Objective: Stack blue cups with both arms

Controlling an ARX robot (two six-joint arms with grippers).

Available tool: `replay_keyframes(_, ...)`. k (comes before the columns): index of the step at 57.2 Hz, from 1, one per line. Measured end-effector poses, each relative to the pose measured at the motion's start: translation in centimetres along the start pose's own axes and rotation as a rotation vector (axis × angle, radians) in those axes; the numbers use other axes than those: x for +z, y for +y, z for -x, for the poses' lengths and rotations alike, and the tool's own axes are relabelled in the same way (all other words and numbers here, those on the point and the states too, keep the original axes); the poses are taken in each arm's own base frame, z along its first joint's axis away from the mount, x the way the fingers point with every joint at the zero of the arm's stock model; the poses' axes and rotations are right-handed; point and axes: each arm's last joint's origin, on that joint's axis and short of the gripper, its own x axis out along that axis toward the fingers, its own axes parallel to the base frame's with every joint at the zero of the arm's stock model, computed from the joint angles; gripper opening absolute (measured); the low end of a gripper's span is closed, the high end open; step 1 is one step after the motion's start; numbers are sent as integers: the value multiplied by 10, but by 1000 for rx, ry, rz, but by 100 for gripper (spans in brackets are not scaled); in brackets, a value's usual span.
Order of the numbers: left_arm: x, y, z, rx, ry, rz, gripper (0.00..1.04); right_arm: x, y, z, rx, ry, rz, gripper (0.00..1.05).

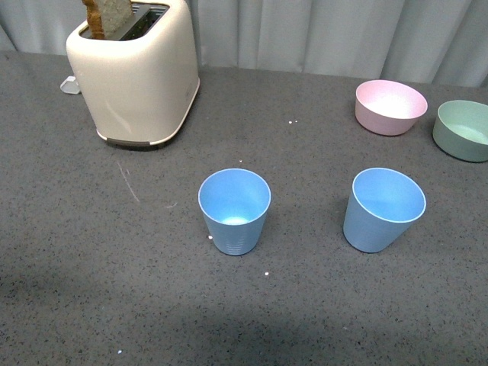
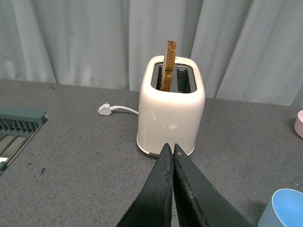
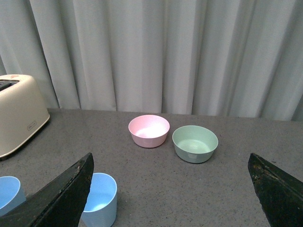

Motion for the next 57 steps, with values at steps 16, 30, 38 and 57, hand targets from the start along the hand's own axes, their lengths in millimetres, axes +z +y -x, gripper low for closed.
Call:
replay_keyframes(16, 2, 13, 22, 1, -5, 0, 4, 0, 0, 0, 0, 0, 0, 95)
replay_keyframes(30, 8, 13, 35, 1, -25, 0, 4, 0, 0, 0, 0, 0, 0, 95)
replay_keyframes(38, 9, 13, 41, 1, -32, 0, 4, 0, 0, 0, 0, 0, 0, 95)
replay_keyframes(57, 11, 12, 53, 1, -37, 0, 4, 0, 0, 0, 0, 0, 0, 95)
